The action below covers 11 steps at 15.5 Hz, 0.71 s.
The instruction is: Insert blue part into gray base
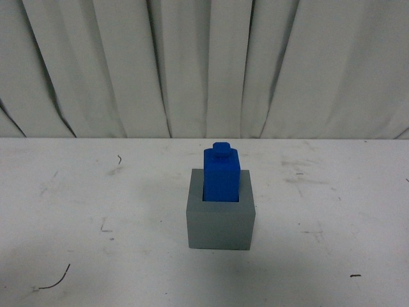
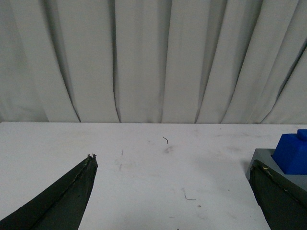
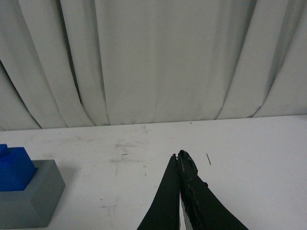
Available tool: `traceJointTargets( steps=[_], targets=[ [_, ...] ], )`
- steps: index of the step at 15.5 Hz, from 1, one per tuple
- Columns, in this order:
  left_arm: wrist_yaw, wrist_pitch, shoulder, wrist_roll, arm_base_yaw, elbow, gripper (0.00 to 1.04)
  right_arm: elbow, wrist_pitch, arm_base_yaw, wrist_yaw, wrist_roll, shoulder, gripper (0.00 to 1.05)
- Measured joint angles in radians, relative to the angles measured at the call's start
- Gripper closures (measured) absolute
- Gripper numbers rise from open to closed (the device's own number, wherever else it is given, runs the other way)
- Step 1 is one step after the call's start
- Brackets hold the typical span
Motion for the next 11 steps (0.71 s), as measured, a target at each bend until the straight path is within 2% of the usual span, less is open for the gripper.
traceJointTargets(
  steps=[11],
  targets=[
    [0.0, 0.0, 0.0, 0.0, 0.0, 0.0, 0.07, -0.1, -0.154, 0.0, 0.0, 0.0, -0.29, 1.03]
  ],
)
